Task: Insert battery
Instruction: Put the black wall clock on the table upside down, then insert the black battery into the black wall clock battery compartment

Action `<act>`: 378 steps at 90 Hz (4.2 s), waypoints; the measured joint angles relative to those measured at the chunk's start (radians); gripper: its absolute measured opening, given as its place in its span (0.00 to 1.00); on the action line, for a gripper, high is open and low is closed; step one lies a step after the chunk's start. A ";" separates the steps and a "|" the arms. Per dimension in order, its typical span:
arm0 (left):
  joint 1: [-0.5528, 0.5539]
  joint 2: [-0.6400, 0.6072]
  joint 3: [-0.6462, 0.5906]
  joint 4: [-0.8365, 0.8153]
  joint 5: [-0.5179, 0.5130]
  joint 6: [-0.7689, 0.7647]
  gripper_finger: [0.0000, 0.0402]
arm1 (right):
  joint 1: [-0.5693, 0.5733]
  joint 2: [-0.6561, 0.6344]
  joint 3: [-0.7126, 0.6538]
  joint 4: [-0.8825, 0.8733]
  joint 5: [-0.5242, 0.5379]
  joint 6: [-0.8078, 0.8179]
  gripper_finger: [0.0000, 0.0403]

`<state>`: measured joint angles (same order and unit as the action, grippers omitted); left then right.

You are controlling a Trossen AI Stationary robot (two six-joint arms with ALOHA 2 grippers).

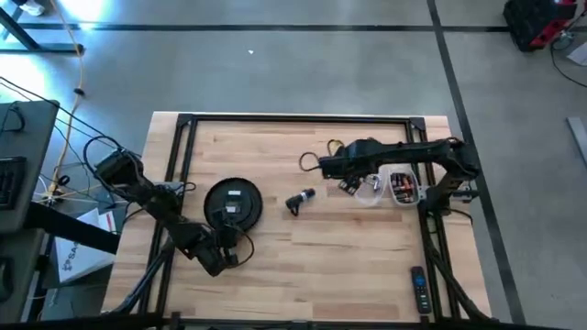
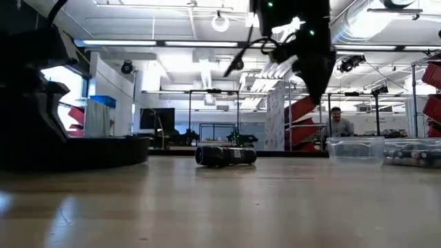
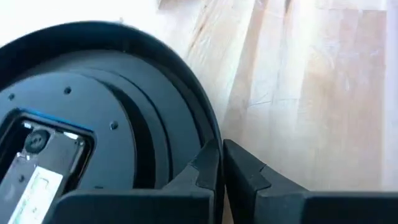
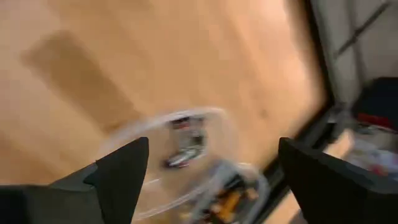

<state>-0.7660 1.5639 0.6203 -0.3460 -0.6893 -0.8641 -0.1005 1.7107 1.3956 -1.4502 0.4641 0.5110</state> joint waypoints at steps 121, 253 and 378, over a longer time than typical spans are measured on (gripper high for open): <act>0.025 -0.137 0.074 -0.069 -0.085 0.109 0.24 | -0.123 -0.376 -0.495 0.024 -0.201 0.229 0.64; 0.118 -0.137 0.074 -0.015 -0.291 0.134 0.24 | -0.173 -0.284 -0.582 0.398 -0.250 -0.304 0.39; 0.065 -0.137 -0.005 0.081 -0.263 0.055 0.24 | -0.230 -0.287 -0.718 0.670 -0.409 0.159 0.11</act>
<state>-0.7010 1.4265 0.6151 -0.2653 -0.9520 -0.8086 -0.3305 1.4235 0.6781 -0.7797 0.0553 0.6695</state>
